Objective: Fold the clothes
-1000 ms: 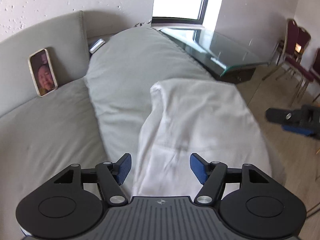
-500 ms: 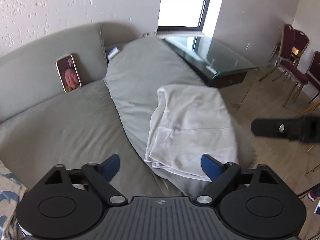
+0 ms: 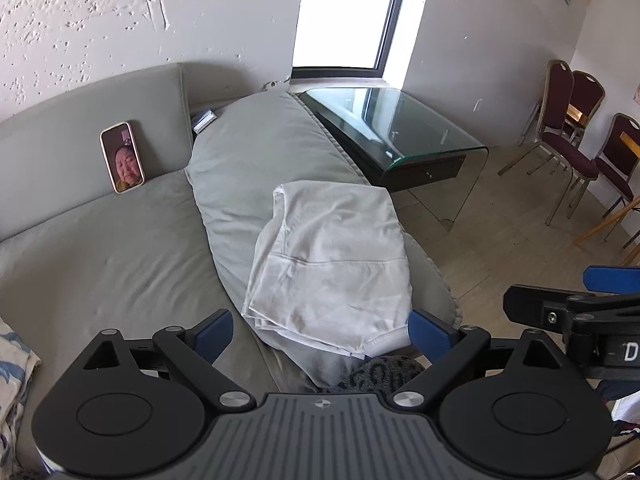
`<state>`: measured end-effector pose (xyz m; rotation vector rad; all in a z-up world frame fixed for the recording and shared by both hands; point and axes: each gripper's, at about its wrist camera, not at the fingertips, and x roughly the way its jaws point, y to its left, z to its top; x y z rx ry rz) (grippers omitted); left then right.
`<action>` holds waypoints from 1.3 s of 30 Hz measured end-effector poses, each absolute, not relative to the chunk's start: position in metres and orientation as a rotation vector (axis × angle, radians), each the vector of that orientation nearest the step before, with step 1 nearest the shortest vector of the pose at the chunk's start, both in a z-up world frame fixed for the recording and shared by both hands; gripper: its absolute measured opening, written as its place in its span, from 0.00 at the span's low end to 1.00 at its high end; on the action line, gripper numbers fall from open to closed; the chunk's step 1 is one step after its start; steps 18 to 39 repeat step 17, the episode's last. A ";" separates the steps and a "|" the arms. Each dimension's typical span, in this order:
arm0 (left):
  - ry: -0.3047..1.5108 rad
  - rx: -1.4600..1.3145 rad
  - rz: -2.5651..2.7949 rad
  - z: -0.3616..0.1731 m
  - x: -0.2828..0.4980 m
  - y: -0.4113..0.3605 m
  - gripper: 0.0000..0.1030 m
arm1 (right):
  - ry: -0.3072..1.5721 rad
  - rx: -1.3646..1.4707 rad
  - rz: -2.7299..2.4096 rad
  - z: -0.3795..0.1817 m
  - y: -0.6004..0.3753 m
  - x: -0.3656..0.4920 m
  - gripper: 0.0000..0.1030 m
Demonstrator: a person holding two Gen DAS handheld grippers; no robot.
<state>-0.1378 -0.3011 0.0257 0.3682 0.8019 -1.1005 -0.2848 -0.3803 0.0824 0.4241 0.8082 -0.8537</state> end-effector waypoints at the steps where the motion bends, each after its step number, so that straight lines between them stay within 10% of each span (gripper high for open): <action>1: 0.800 0.373 -1.095 0.024 -0.140 -0.303 0.92 | 0.810 0.422 -0.857 0.082 -0.381 -0.287 0.96; 39: 0.795 0.406 -1.096 0.017 -0.146 -0.310 0.90 | 0.820 0.438 -0.858 0.071 -0.390 -0.300 0.96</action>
